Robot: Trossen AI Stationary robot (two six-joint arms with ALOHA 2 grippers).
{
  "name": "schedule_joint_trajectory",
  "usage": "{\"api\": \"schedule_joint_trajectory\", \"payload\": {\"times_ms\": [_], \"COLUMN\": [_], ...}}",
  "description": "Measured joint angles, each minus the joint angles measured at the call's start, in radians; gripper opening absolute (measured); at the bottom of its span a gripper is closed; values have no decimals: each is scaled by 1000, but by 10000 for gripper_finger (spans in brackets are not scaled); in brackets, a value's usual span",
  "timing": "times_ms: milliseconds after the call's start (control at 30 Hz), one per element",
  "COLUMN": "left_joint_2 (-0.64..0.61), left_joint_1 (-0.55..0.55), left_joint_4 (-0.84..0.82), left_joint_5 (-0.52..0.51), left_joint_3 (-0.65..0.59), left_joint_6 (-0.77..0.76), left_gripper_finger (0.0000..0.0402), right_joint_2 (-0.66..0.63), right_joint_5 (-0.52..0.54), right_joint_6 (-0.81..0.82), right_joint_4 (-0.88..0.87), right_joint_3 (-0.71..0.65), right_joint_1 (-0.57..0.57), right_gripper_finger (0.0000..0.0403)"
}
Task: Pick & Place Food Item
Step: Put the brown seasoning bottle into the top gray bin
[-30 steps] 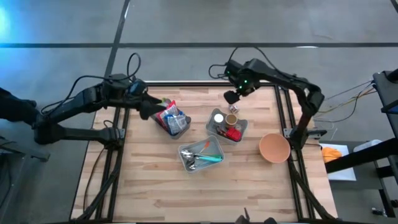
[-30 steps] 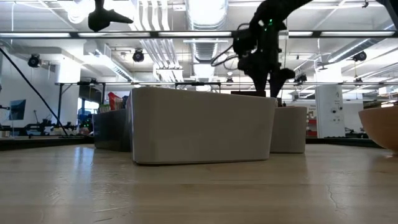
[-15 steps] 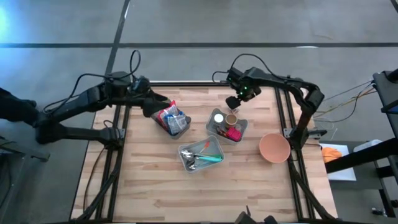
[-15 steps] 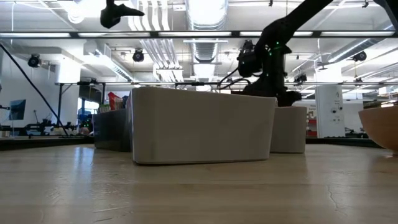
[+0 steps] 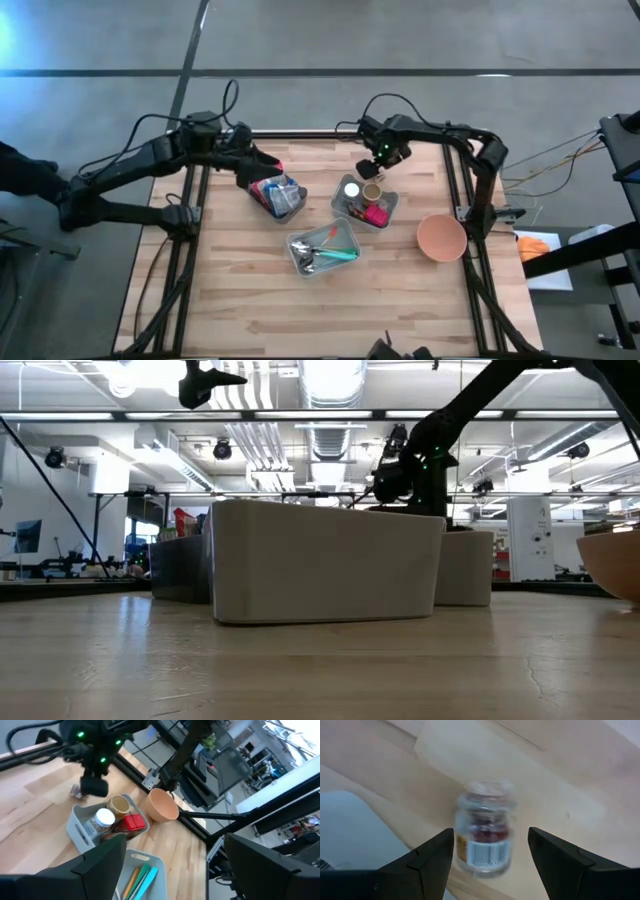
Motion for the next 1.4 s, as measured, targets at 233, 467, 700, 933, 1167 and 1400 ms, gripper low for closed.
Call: {"api": "schedule_joint_trajectory", "payload": {"times_ms": [233, 467, 700, 933, 1167, 1400], "left_joint_2": [-2, 0, 14, 58, 145, 217], "left_joint_1": [0, 0, 0, 8, 17, 21], "left_joint_4": [9, 6, 13, 121, 441, 539], "left_joint_5": [8, 11, 7, 10, 61, 81], "left_joint_3": [0, 0, 0, -8, -7, -6], "left_joint_6": [-33, -101, -152, -278, -419, -548], "left_gripper_finger": [338, 338, 338, 338, 338, 338], "right_joint_2": [72, 103, 73, -12, -194, -407], "right_joint_5": [-30, -49, -39, -19, -60, -74], "right_joint_6": [0, -4, -24, -100, -190, -237], "right_joint_4": [-9, -20, -20, -37, -79, -87], "right_joint_3": [32, 31, 31, 31, 31, 35], "right_joint_1": [11, 10, 10, 10, 36, 123], "right_gripper_finger": [251, 198, 186, 186, 186, 186]}}
